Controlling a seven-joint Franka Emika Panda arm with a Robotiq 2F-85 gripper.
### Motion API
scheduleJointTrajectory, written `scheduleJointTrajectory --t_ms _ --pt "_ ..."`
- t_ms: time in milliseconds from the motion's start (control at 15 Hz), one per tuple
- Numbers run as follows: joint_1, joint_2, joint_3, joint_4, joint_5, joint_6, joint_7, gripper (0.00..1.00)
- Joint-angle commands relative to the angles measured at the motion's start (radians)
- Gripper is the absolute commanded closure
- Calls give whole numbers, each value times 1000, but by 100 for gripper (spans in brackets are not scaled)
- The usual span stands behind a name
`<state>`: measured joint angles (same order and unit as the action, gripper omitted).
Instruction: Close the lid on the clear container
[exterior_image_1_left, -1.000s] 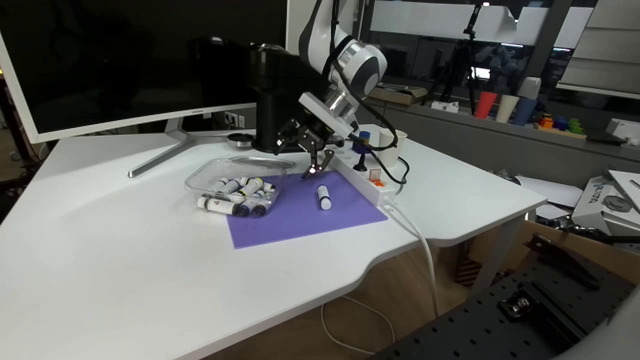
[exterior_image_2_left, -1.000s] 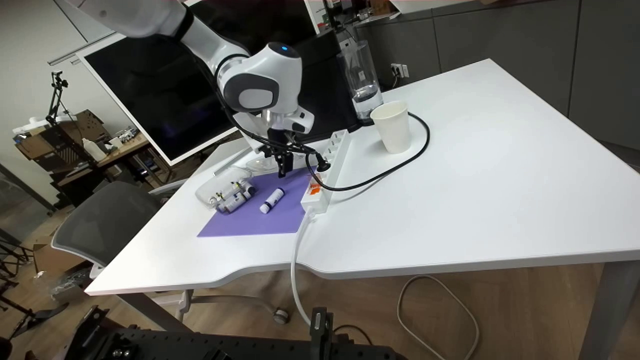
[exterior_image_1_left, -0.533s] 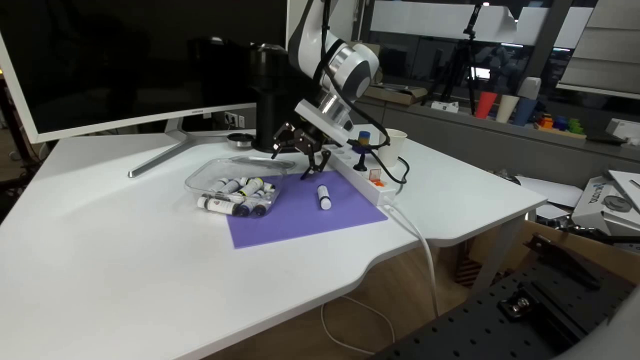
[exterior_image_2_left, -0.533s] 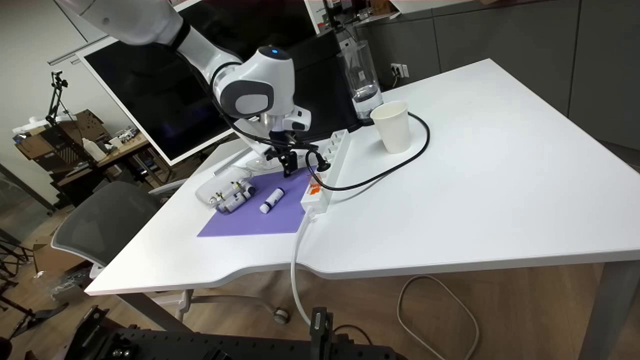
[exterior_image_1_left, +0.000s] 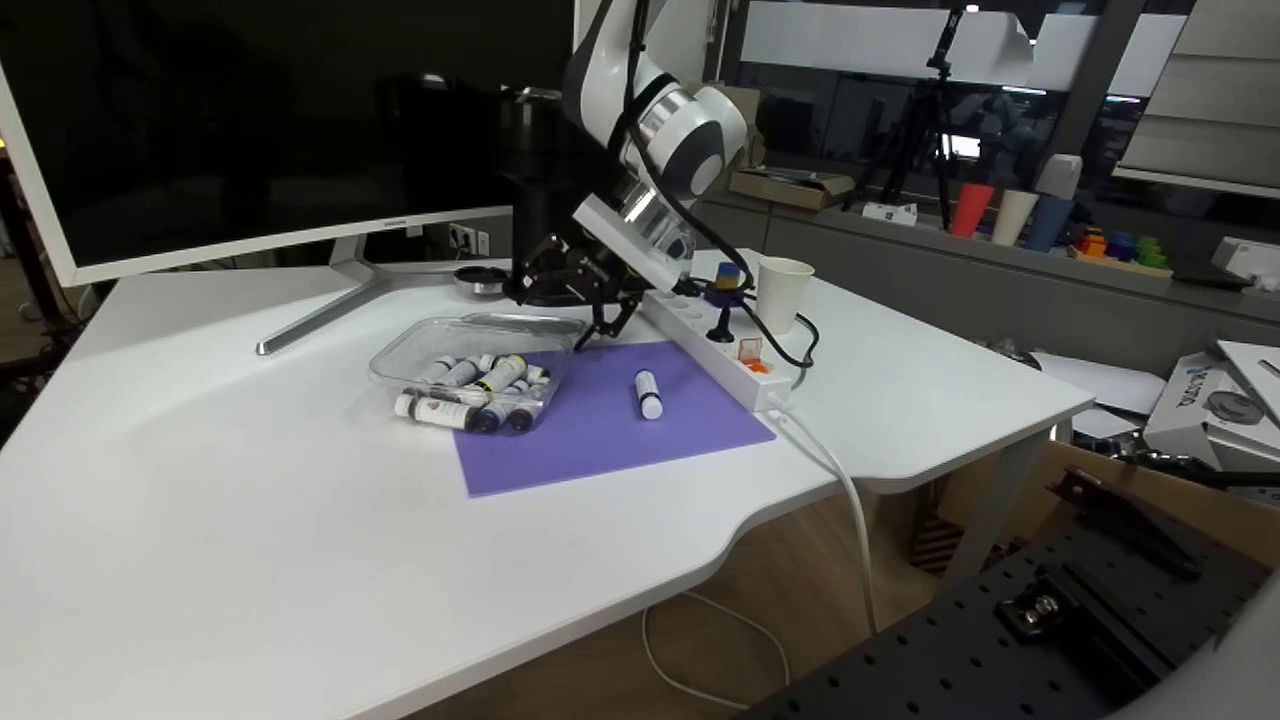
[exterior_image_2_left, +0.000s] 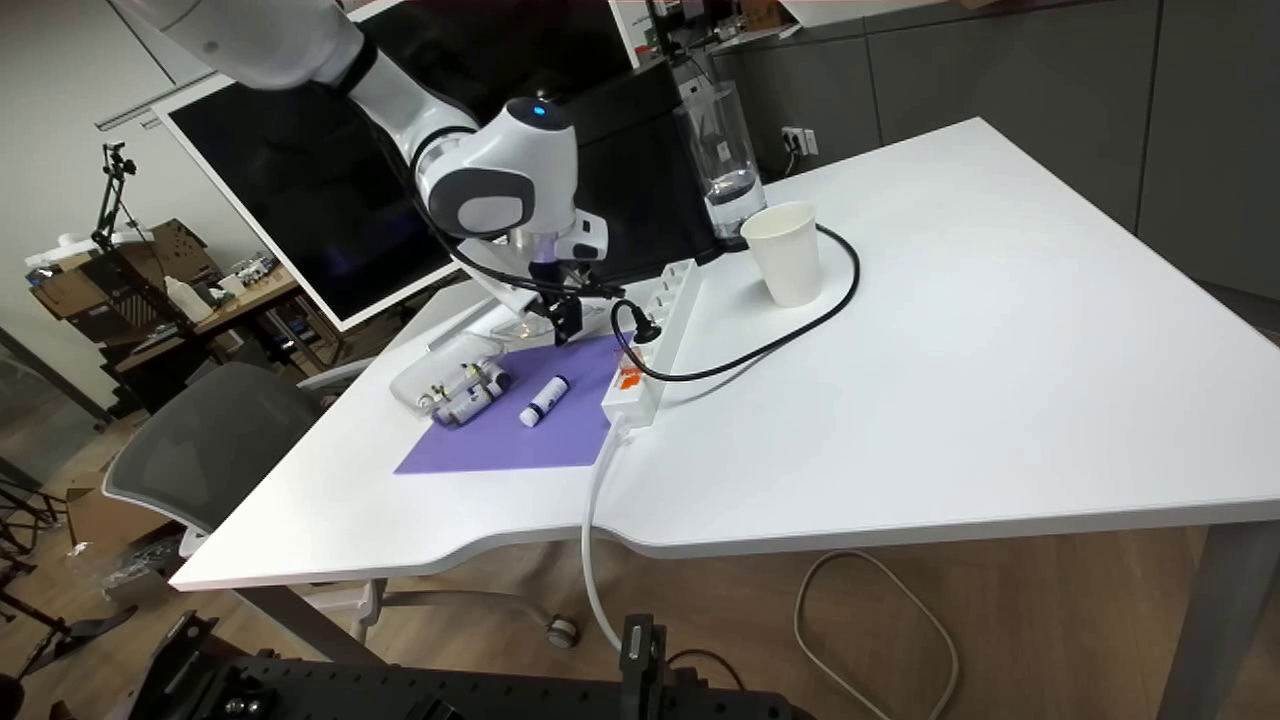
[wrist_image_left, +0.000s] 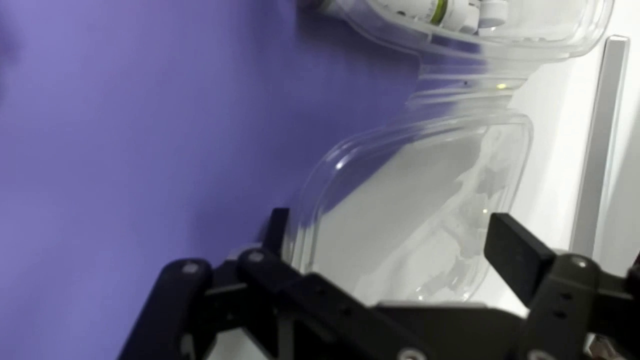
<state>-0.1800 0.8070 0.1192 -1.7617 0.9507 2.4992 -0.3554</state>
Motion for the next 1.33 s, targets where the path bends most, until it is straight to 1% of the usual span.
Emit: scheduleJointTrajectory --t_ms 0,600,733,867,933,1067,1200,1267 --pt "-50 9 42 25 50 -38 -91 0" --pt "-41 -76 71 -64 93 -2 -338 0" --pt "-49 -100 88 -87 146 10 -410 0" --pt "-58 -132 107 -116 253 34 -510 0" --pt "-53 -145 105 -126 305 36 -559 0" --pt "-27 -177 79 -151 386 24 -645 0" --pt "5 -210 49 -179 423 17 -702 0" --pt "22 -239 42 -214 446 26 -731 0"
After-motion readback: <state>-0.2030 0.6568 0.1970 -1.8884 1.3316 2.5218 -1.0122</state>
